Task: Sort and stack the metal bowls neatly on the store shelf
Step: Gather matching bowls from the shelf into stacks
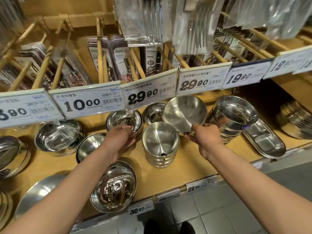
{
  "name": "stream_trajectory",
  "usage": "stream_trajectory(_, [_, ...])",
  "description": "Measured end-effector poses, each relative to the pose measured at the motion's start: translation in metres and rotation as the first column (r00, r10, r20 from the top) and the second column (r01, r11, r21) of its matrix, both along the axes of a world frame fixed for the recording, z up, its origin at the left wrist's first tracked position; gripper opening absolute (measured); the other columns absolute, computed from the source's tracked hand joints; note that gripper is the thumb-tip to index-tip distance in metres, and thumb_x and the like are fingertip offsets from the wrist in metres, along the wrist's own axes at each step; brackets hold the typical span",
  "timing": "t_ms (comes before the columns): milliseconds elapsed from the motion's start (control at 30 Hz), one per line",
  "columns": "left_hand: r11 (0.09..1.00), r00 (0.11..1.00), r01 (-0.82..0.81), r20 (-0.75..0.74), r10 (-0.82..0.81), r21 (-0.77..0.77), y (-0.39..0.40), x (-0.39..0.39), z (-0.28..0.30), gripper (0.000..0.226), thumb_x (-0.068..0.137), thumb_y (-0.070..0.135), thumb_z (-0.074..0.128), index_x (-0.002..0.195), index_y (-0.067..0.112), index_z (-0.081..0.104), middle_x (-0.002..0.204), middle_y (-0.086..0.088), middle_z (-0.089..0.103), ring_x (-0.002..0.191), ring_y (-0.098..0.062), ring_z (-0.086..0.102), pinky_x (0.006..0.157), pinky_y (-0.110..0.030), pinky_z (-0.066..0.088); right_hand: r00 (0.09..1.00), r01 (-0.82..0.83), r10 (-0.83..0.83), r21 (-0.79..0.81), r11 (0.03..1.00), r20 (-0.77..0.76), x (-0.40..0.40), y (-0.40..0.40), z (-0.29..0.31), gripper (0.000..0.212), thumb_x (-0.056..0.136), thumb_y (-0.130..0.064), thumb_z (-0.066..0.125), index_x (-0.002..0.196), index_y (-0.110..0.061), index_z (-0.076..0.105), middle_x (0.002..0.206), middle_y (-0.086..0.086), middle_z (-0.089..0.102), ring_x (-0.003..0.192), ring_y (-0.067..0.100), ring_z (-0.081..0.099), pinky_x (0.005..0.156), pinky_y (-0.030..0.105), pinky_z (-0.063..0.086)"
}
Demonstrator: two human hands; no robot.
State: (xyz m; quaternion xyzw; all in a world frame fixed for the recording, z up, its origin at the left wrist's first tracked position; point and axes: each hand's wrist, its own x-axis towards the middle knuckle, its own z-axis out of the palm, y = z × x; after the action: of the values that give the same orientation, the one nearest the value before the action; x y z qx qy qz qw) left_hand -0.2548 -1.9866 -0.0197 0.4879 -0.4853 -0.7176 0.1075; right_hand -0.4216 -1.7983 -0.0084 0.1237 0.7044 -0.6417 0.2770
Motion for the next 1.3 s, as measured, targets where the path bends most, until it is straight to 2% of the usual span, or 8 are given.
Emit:
stream_trajectory(200, [1.0,1.0,-0.002,-0.009,0.002,0.007,0.002,0.007,-0.001,0.014,0.1,0.001,0.053,0.107,0.01,0.061,0.099,-0.013,0.066,0.09,-0.02,0.066,0.071,-0.024,0.06,0.986,0.007,0.016,0.135,0.991,-0.168,0.006,0.003,-0.007,0.033,0.087,-0.011,0.07,0.119,-0.008,0.062,0.112,0.01,0.07,0.103,0.03,0.068,0.091,0.052,0.058])
stream_trajectory(500, [1.0,1.0,0.002,-0.005,-0.002,0.003,0.0,0.007,0.001,0.012,0.1,0.001,0.053,0.104,0.01,0.061,0.102,-0.015,0.066,0.098,-0.025,0.067,0.067,-0.021,0.061,0.956,0.034,0.012,0.152,0.988,-0.294,0.023,0.012,-0.016,0.033,0.083,-0.012,0.072,0.113,-0.014,0.06,0.102,0.004,0.07,0.098,0.028,0.068,0.086,0.054,0.059])
stream_trajectory(667, [1.0,1.0,0.001,-0.007,-0.001,0.001,0.0,0.001,-0.002,0.013,0.099,0.0,0.054,0.097,0.009,0.062,0.085,-0.01,0.064,0.079,-0.017,0.066,0.07,-0.023,0.06,0.901,0.031,0.06,0.201,0.979,-0.43,0.033,0.022,-0.014,0.037,0.082,-0.002,0.069,0.113,-0.019,0.059,0.098,-0.001,0.07,0.092,0.022,0.069,0.084,0.052,0.059])
stream_trajectory(833, [1.0,1.0,0.024,0.0,-0.024,0.009,-0.005,-0.005,-0.007,0.012,0.099,0.001,0.055,0.102,0.008,0.064,0.09,-0.01,0.066,0.079,-0.016,0.067,0.063,-0.021,0.061,0.869,0.006,0.099,0.21,0.978,-0.485,0.045,0.036,-0.015,0.032,0.081,0.0,0.068,0.107,-0.017,0.062,0.095,-0.002,0.07,0.09,0.016,0.066,0.088,0.048,0.057])
stream_trajectory(967, [0.998,0.999,0.054,-0.005,-0.054,-0.018,-0.011,-0.012,-0.008,0.014,0.098,0.001,0.056,0.106,0.009,0.065,0.098,-0.012,0.067,0.082,-0.017,0.068,0.063,-0.021,0.061,0.833,-0.015,0.123,0.199,0.98,-0.539,0.056,0.052,-0.017,0.042,0.084,-0.002,0.071,0.103,-0.037,0.058,0.099,-0.013,0.069,0.097,0.007,0.066,0.091,0.033,0.055])
stream_trajectory(1167, [0.963,0.973,0.227,0.085,-0.217,-0.142,-0.02,-0.036,-0.006,0.024,0.095,0.002,0.061,0.112,0.017,0.069,0.097,-0.011,0.075,0.086,-0.022,0.07,0.07,-0.031,0.06,0.858,-0.032,0.102,0.146,0.989,-0.503,0.066,0.074,-0.026,0.053,0.087,-0.003,0.071,0.133,-0.026,0.057,0.114,-0.012,0.071,0.11,0.001,0.066,0.1,0.028,0.051])
stream_trajectory(1233, [0.918,0.946,0.317,0.154,-0.286,-0.239,-0.021,-0.048,-0.005,0.025,0.092,0.002,0.063,0.106,0.022,0.07,0.098,-0.006,0.076,0.09,-0.024,0.071,0.08,-0.039,0.059,0.87,-0.022,0.082,0.127,0.992,-0.487,0.068,0.079,-0.027,0.054,0.087,-0.001,0.07,0.134,-0.026,0.057,0.115,-0.013,0.071,0.11,-0.003,0.065,0.103,0.031,0.052])
stream_trajectory(1300, [0.83,0.905,0.421,0.231,-0.357,-0.366,-0.024,-0.06,-0.004,0.028,0.092,0.002,0.064,0.111,0.023,0.069,0.098,0.001,0.074,0.085,-0.019,0.069,0.077,-0.032,0.059,0.874,-0.01,0.067,0.121,0.993,-0.482,0.07,0.082,-0.029,0.053,0.086,-0.001,0.07,0.128,-0.031,0.06,0.109,-0.017,0.072,0.106,-0.004,0.066,0.103,0.033,0.053])
